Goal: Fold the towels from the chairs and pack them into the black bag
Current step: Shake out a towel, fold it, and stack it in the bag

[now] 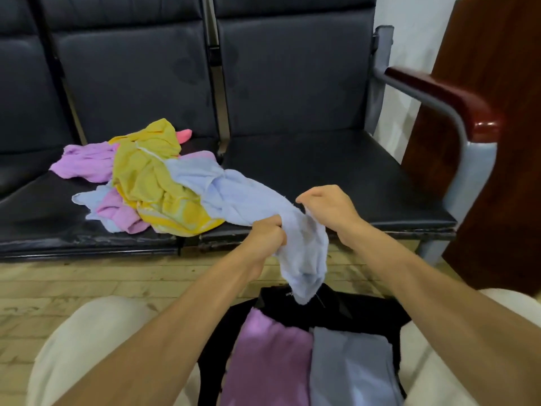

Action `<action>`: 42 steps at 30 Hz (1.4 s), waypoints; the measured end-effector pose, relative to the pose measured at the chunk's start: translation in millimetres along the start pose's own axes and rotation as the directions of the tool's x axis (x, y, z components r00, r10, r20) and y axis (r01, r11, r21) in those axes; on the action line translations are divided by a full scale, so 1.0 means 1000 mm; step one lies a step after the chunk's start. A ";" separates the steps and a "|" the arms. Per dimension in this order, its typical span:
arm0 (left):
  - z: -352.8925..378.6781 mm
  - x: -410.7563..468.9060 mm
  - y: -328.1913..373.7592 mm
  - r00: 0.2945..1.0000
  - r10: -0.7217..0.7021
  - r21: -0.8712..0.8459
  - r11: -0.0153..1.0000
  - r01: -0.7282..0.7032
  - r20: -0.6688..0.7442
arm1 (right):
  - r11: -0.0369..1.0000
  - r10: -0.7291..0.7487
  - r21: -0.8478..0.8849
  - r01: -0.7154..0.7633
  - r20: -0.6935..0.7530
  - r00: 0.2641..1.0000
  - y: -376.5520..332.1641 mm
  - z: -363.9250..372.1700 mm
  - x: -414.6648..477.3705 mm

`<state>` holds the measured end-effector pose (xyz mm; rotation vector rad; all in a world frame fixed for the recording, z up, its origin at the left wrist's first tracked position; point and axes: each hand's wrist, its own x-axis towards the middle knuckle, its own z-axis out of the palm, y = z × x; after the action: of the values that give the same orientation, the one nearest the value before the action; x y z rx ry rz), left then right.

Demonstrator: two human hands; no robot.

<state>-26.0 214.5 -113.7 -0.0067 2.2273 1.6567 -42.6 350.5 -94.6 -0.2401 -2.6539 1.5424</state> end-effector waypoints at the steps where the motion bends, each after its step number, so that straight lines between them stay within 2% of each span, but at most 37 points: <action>1: -0.001 0.000 -0.002 1.000 -0.012 -0.001 1.000 0.012 -0.013 | 1.000 0.010 0.011 -0.010 0.016 1.000 0.001 0.001 -0.001; 5: -0.003 -0.001 -0.005 0.995 -0.076 -0.067 0.995 0.072 -0.063 | 0.997 0.070 0.015 -0.072 0.135 0.988 0.013 0.011 0.001; 8: -0.007 0.001 -0.013 0.987 -0.154 -0.105 0.983 0.148 -0.046 | 0.999 0.029 -0.042 -0.023 0.152 0.988 0.020 0.022 0.002; 12: -0.011 -0.003 -0.021 0.977 -0.168 -0.147 0.978 0.149 -0.129 | 0.970 -0.050 -0.230 0.079 0.131 0.990 0.019 0.030 -0.003; 14: -0.012 -0.003 -0.028 0.980 -0.113 -0.169 0.982 0.085 -0.163 | 0.969 -0.050 -0.233 0.077 0.119 0.992 0.015 0.030 -0.006; 15: -0.013 -0.005 -0.032 0.974 -0.088 -0.206 0.978 0.044 -0.209 | 0.981 -0.042 -0.184 0.060 0.104 0.994 0.013 0.029 -0.006; 17: -0.016 -0.008 -0.039 0.934 -0.074 -0.296 0.955 -0.034 -0.349 | 0.998 -0.002 0.062 -0.004 0.090 0.996 0.006 0.024 -0.008; 19: -0.020 -0.008 -0.044 0.897 -0.101 -0.394 0.915 -0.086 -0.430 | 0.919 0.040 0.386 -0.085 0.124 0.992 0.002 0.017 -0.011; 21: -0.024 -0.008 -0.044 0.903 -0.108 -0.459 0.882 -0.106 -0.416 | 0.795 0.065 0.587 -0.156 0.174 0.983 0.003 0.011 -0.015; 24: -0.025 -0.009 -0.043 0.898 -0.156 -0.575 0.809 -0.123 -0.412 | 0.672 0.114 0.686 -0.281 0.279 0.954 0.010 0.003 -0.021; 26: -0.026 -0.009 -0.045 0.879 -0.232 -0.661 0.741 -0.117 -0.416 | 0.607 0.126 0.705 -0.367 0.371 0.920 0.013 0.000 -0.025; 28: -0.024 -0.009 -0.042 0.867 -0.268 -0.686 0.720 -0.109 -0.419 | 0.567 0.131 0.699 -0.435 0.445 0.886 0.014 -0.002 -0.028; 31: -0.020 -0.011 -0.036 0.905 -0.256 -0.655 0.755 -0.033 -0.340 | 0.524 0.172 0.678 -0.515 0.509 0.844 0.016 -0.002 -0.031; 33: -0.015 -0.016 -0.034 0.945 -0.235 -0.619 0.784 0.048 -0.225 | 0.495 0.174 0.672 -0.550 0.544 0.821 0.018 -0.001 -0.031; 35: -0.010 -0.021 -0.034 0.964 -0.223 -0.524 0.844 0.116 -0.147 | 0.493 0.175 0.656 -0.572 0.569 0.803 0.018 -0.001 -0.030; 38: -0.007 -0.024 -0.034 0.975 -0.121 -0.325 0.944 0.055 -0.187 | 0.543 0.193 0.596 -0.591 0.597 0.779 0.019 -0.002 -0.034; 42: -0.019 -0.028 -0.027 0.982 0.014 -0.187 0.981 -0.050 -0.188 | 0.615 0.202 0.500 -0.610 0.648 0.735 0.022 0.000 -0.035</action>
<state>1.1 182.9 -125.8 -0.1831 2.1990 1.9544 -5.9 355.6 -113.0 -0.4769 -2.1331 3.0520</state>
